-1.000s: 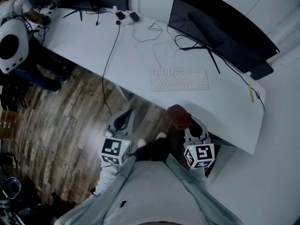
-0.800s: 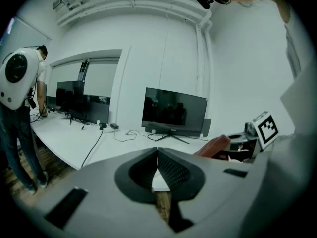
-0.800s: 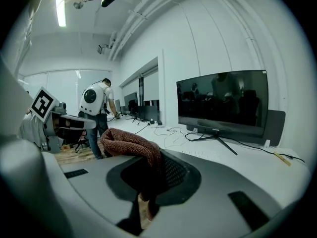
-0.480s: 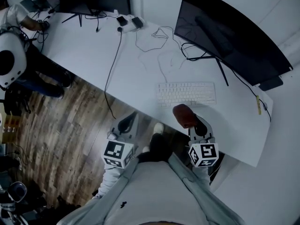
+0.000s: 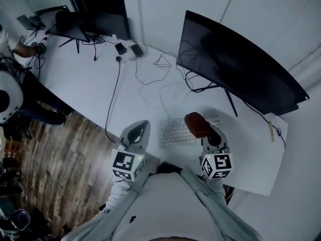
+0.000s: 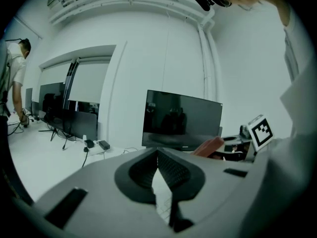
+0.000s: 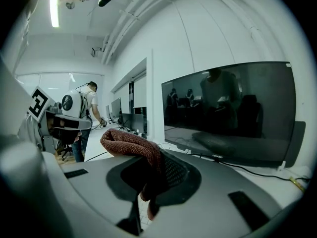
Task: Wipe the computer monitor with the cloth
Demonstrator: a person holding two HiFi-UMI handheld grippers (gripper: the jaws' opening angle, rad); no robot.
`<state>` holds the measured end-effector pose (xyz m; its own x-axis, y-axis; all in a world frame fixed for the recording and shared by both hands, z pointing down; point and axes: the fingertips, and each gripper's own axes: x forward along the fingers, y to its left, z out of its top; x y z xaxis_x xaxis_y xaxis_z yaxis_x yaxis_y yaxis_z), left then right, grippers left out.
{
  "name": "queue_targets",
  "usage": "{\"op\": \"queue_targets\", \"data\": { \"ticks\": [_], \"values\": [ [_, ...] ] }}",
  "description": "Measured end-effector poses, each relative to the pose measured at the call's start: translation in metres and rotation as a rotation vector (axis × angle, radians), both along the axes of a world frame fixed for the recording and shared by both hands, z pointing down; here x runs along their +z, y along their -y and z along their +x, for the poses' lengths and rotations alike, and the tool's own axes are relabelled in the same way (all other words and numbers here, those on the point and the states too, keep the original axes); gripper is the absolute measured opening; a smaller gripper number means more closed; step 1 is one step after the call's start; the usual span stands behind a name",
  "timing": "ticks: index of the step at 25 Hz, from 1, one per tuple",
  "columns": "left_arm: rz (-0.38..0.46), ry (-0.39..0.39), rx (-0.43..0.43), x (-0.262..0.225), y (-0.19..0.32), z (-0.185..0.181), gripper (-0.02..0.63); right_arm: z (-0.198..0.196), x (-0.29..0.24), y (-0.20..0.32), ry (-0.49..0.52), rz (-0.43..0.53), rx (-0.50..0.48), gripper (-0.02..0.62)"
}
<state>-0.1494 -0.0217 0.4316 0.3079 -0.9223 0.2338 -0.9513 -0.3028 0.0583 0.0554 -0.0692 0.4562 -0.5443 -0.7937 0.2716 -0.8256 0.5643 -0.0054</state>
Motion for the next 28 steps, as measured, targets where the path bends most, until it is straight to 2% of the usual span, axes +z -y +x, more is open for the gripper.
{"op": "queue_targets", "data": {
  "ticks": [5, 11, 21, 28],
  "values": [
    [0.023, 0.011, 0.023, -0.004, 0.042, 0.011, 0.020, 0.014, -0.003, 0.033, 0.003, 0.011, 0.025, 0.038],
    [0.019, 0.012, 0.062, -0.002, 0.070, 0.022, 0.020, 0.032, -0.004, 0.051, 0.015, 0.006, 0.079, 0.038],
    [0.005, 0.023, 0.241, -0.008, 0.104, 0.044, 0.020, 0.040, -0.012, 0.062, 0.029, 0.009, 0.200, 0.038],
    [0.015, 0.013, 0.303, -0.009, 0.113, 0.049, 0.020, 0.038, -0.011, 0.069, -0.005, -0.008, 0.207, 0.038]
  ]
}}
